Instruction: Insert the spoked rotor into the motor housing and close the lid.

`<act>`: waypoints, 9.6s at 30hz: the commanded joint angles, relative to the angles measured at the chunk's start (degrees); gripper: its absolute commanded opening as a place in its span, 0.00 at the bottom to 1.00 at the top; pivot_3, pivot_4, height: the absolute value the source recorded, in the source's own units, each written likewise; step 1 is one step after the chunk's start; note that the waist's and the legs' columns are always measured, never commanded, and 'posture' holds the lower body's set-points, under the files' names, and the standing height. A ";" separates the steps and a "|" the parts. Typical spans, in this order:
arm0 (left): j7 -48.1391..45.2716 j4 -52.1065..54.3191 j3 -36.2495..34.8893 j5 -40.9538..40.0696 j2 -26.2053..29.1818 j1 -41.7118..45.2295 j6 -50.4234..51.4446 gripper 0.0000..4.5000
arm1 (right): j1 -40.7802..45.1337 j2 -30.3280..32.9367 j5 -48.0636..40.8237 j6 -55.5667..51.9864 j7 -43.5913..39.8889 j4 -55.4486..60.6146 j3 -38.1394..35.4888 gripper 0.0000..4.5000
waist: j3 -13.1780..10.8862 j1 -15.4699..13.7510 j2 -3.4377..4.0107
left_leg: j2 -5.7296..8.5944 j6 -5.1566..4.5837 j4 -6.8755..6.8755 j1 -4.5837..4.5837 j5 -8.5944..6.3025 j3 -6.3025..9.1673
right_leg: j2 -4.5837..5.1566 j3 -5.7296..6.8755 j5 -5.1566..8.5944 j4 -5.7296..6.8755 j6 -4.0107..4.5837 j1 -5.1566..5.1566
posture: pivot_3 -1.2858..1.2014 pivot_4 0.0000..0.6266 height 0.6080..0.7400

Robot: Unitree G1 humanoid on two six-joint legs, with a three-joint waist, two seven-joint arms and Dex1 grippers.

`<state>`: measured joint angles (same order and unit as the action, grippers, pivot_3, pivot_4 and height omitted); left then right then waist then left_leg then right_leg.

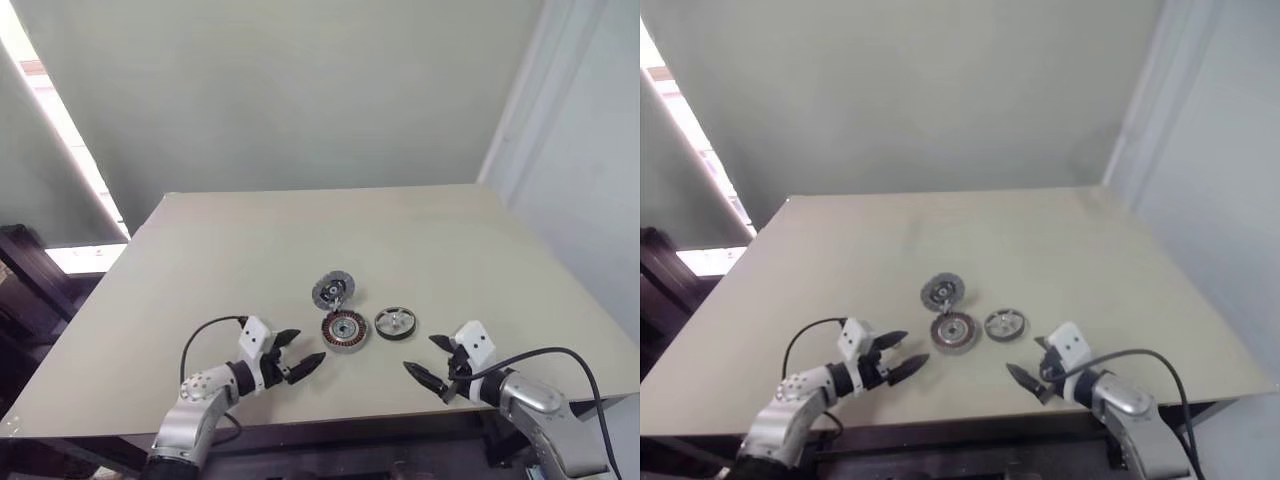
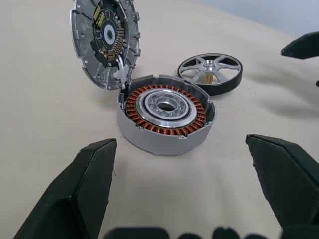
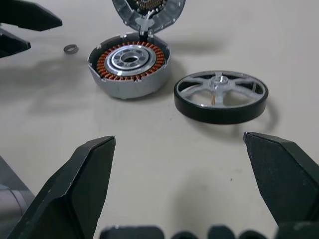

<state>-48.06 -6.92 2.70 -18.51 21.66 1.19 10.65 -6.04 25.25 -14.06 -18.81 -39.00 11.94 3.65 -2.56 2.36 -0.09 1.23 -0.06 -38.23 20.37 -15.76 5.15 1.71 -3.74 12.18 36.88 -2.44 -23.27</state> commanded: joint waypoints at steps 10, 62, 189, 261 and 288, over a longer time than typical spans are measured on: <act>1.90 5.79 -4.20 -3.32 -0.48 -1.41 0.38 0.99 | 2.13 -1.22 -2.19 0.46 -0.69 2.41 -0.25 1.00 | 0.00 0.00 0.00 | -0.01 0.00 0.01 0.01 0.00 0.01 | 0.00 0.00 0.00 0.00 0.00 -0.02 | 0.52 0.00 1.00; 14.97 -16.11 -4.73 9.78 -6.36 2.61 -14.59 0.99 | -1.97 -4.25 0.63 0.32 4.14 10.38 10.80 1.00 | 0.05 -0.71 -0.11 | 0.00 0.01 0.00 0.02 0.00 0.04 | 0.03 0.08 0.00 -0.03 -0.01 -0.02 | 0.52 0.00 1.00; 15.56 -19.63 -4.32 11.16 -5.42 2.36 -17.66 0.85 | -5.00 -5.70 2.84 2.43 6.61 9.98 12.78 1.00 | -0.18 -0.82 -0.40 | -0.04 0.02 0.22 -0.12 -0.03 0.11 | 0.16 0.32 0.06 -0.14 -0.06 0.04 | 0.52 0.00 1.00; 18.19 -17.41 -3.02 11.97 -5.60 4.49 -14.39 0.14 | -4.60 -5.79 4.05 3.27 6.16 8.81 13.53 1.00 | -0.05 -1.09 -0.30 | -0.01 0.02 0.14 -0.08 -0.02 0.14 | 0.16 0.32 0.06 -0.12 -0.06 0.05 | 0.52 0.00 1.00; 11.33 -17.43 -6.94 6.22 -4.08 5.58 -15.76 0.33 | -2.54 -5.29 3.53 4.25 5.62 7.11 12.05 1.00 | -0.03 -1.07 -0.33 | -0.01 0.01 0.13 -0.04 -0.02 0.14 | 0.15 0.32 0.04 -0.11 -0.09 0.03 | 0.52 0.00 1.00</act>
<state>-35.62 -27.56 -3.44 -10.75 16.41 6.72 -6.41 -9.48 19.60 -9.97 -15.83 -32.85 18.19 16.90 -2.59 1.29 -0.42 1.23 -0.05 -38.09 20.35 -15.78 5.30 1.86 -3.42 12.20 36.77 -2.55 -23.25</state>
